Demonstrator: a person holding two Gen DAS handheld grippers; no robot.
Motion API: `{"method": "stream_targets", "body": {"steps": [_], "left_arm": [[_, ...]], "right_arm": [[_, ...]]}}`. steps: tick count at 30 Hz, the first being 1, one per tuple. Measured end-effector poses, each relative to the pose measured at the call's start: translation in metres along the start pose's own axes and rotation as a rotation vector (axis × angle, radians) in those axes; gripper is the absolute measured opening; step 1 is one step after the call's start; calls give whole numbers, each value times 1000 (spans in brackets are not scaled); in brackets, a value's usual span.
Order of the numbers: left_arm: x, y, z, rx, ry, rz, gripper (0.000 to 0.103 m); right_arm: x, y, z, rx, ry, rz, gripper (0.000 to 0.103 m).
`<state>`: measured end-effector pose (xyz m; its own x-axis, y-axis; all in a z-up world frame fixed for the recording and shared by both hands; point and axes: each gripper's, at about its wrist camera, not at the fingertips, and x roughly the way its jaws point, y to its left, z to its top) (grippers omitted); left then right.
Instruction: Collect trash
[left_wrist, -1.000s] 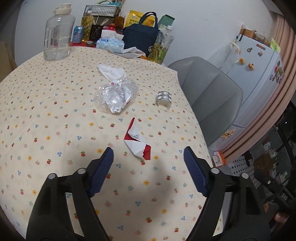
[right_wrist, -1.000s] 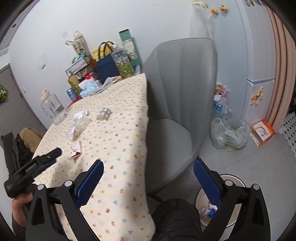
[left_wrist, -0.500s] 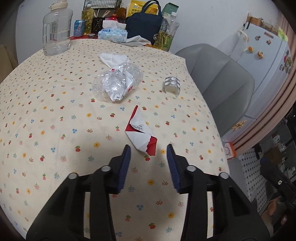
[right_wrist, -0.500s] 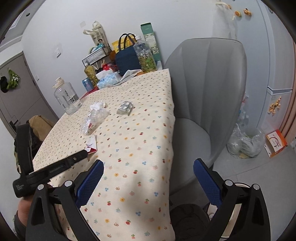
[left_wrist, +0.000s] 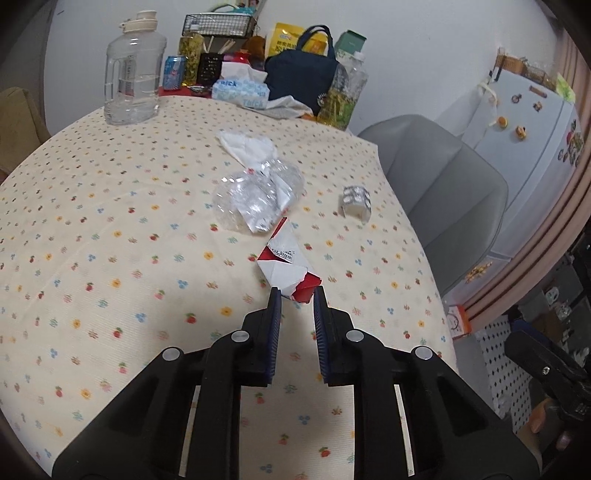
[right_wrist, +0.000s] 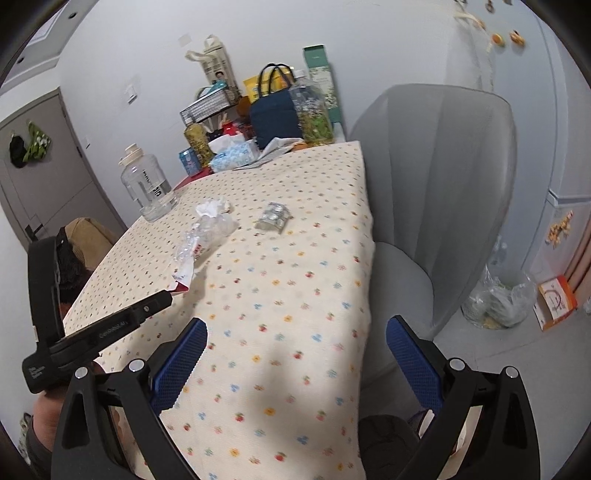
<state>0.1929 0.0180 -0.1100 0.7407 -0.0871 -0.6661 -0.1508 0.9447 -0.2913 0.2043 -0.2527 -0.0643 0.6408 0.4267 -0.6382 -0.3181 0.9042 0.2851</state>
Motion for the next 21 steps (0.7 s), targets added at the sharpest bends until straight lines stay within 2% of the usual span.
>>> {"method": "stream_targets", "body": {"steps": [13, 21], "left_arm": [[-28, 64, 15, -127, -89, 31, 18], [-30, 90, 16, -174, -106, 54, 18]], "right_arm": [[34, 65, 43, -161, 1, 37, 95], [85, 77, 63, -212, 45, -15, 94]]}}
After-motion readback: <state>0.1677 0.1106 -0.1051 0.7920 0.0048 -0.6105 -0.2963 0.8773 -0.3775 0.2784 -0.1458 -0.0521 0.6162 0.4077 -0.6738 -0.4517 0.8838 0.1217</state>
